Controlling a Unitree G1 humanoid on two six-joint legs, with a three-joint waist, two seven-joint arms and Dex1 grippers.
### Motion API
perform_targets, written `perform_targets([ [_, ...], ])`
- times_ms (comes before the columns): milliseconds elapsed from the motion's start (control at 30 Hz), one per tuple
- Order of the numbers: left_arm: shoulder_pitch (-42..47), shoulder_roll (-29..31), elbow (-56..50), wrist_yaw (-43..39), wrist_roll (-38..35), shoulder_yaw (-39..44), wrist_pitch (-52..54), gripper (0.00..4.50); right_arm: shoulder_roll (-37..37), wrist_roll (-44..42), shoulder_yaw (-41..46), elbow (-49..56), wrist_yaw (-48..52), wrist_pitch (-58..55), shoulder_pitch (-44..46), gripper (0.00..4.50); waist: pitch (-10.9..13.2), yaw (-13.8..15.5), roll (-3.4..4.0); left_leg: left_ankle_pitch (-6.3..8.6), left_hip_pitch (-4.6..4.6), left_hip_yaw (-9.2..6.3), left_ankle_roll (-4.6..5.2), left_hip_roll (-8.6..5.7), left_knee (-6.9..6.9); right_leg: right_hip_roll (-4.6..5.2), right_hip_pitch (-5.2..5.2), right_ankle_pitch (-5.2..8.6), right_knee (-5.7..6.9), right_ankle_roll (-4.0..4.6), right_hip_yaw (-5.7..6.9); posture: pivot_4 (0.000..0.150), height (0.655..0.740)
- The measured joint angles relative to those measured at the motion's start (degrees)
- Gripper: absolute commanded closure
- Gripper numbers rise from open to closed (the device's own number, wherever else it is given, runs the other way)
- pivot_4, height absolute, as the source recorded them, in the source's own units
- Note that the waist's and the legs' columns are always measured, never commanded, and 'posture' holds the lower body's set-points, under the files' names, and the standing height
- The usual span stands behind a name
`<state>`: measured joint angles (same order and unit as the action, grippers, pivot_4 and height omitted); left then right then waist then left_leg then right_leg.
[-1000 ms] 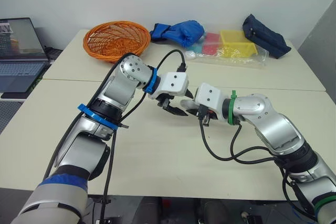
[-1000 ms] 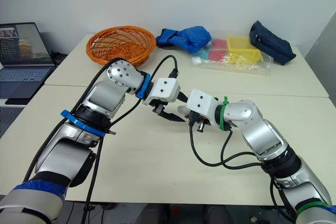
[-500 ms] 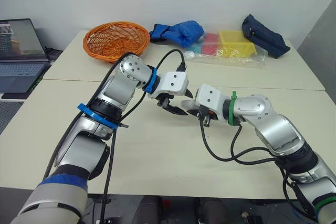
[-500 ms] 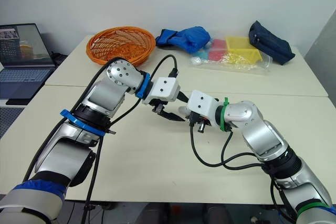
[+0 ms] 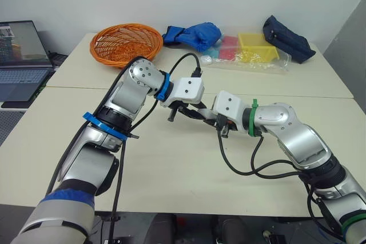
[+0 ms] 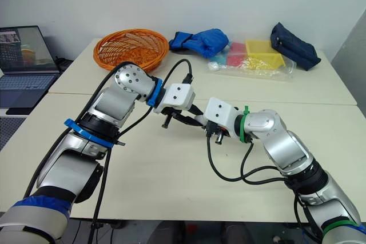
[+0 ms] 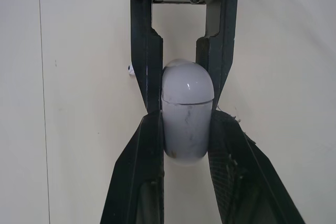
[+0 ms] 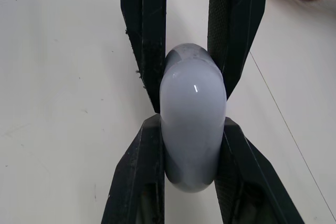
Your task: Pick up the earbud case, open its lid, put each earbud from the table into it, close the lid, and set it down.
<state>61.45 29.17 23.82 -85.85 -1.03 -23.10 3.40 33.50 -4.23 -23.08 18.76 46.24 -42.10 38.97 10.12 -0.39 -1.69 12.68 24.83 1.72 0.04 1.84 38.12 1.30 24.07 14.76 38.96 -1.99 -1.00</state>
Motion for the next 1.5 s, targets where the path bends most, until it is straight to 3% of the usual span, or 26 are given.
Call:
perform_targets([
  [1033, 0.0, -0.2, 0.1, 0.4, 0.7, 0.0, -0.9, 3.74, -0.1, 0.1, 0.0, -0.6, 0.1, 0.4, 0.0, 3.69, 0.0, 0.0, 0.0, 0.0, 0.0, 0.0, 0.0, 0.0, 0.0, 0.0, 0.0, 0.0, 0.0, 0.0, 0.0, 0.15, 0.74],
  [1367, -0.8, -0.8, 0.2, 0.5, -1.2, 1.1, 2.7, 3.74, 1.7, -1.3, 2.4, 0.0, 1.7, 0.0, -0.1, 0.23, 0.0, 0.0, 0.0, 0.0, 0.0, -0.01, 0.0, 0.0, -0.01, 0.0, 0.0, 0.0, 0.0, 0.0, 0.0, 0.15, 0.74],
  [1500, -4.0, -1.3, 1.2, -0.1, -6.6, 4.7, 9.4, 3.74, 5.0, -8.4, 10.5, 6.2, 5.0, -5.6, -3.1, 0.07, 0.0, 0.1, 0.0, 0.0, 0.01, -0.03, 0.0, 0.01, -0.01, 0.02, -0.01, 0.0, -0.01, 0.0, 0.01, 0.15, 0.74],
])
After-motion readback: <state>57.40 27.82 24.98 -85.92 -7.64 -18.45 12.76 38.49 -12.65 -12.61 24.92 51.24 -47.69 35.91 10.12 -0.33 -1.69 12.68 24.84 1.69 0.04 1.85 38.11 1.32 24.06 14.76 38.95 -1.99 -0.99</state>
